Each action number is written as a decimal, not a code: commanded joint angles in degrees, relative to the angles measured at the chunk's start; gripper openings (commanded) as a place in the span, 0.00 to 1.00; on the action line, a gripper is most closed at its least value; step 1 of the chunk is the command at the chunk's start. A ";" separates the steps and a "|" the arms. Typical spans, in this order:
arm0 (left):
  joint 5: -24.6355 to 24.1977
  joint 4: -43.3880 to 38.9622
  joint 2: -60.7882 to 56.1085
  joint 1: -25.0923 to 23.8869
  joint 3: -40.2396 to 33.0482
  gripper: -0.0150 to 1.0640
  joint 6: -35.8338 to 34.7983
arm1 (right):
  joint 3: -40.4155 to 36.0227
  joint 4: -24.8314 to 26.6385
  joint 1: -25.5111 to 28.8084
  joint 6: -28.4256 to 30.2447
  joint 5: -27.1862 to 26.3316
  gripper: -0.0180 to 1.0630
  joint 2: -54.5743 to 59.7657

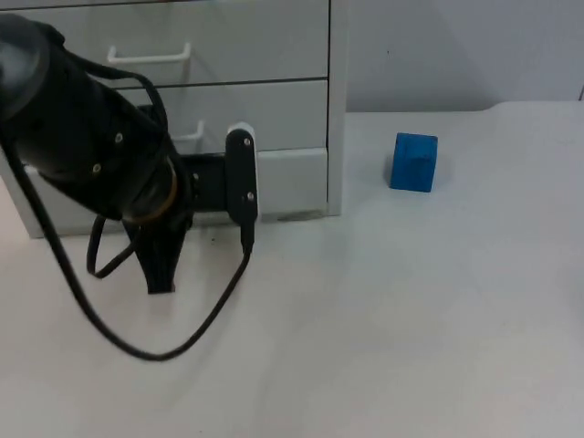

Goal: Open the drawer with the left hand, place the block into the drawer with the right hand, then close the drawer with the left hand.

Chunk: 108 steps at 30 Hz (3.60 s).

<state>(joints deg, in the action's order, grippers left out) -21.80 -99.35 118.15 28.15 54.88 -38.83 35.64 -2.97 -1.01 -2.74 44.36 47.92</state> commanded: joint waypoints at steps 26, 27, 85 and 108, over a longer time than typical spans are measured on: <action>10.17 18.31 -7.92 16.60 -20.82 0.26 -0.87 | -0.16 0.25 -0.28 -0.18 -0.90 0.98 -0.05; 10.17 18.31 -7.92 16.60 -20.82 0.26 -0.87 | -0.16 0.25 -0.28 -0.18 -0.90 0.98 -0.05; -12.49 88.05 -75.64 -28.30 -20.82 0.87 21.94 | -0.16 1.86 -0.28 -0.19 -0.89 0.98 -0.05; -18.64 102.71 -77.22 -28.18 -27.23 0.87 39.19 | -0.16 2.23 -0.28 0.88 0.51 0.98 -0.05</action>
<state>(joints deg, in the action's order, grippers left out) -42.00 3.88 41.32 0.20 28.39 2.01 35.64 -0.88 -1.01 -2.51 44.57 47.92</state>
